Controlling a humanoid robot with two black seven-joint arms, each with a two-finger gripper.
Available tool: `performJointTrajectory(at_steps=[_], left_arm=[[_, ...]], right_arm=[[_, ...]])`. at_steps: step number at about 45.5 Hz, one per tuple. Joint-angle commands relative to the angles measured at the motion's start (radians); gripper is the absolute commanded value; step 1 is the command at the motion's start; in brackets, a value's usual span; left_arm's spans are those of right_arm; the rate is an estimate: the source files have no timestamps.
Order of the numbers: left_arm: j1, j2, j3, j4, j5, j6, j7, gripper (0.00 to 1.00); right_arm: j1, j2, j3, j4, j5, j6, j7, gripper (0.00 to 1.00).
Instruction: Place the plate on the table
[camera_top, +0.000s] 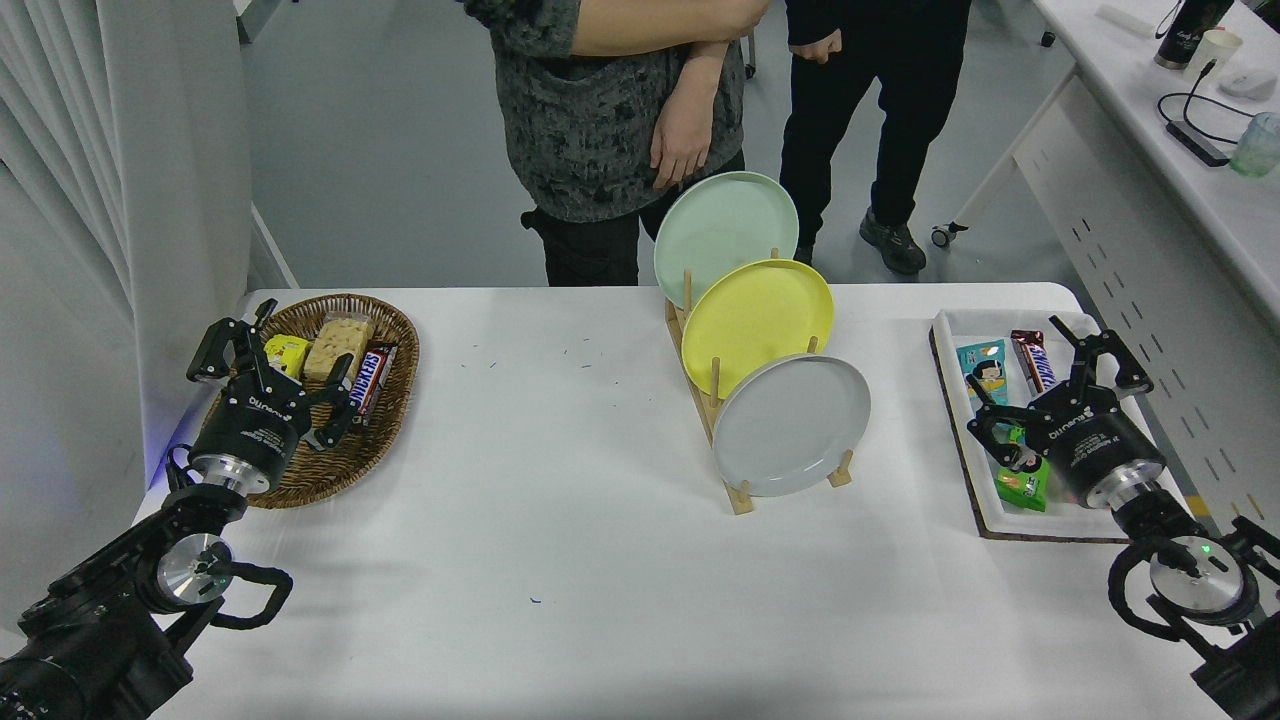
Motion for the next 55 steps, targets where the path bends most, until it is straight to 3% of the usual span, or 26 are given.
performJointTrajectory(at_steps=[1,44,55], left_arm=[[0.0,0.0,0.001,0.0,0.002,0.0,0.0,0.98],[-0.001,0.002,0.006,0.0,0.0,0.0,-0.001,0.98],[-0.001,0.002,0.006,0.0,0.0,0.0,-0.001,0.98]], right_arm=[[0.003,0.0,0.0,-0.001,0.001,-0.001,0.0,1.0],[0.012,0.005,-0.027,-0.03,-0.002,0.002,-0.003,1.0],[0.062,-0.024,-0.131,-0.024,0.01,-0.013,-0.001,1.0]])
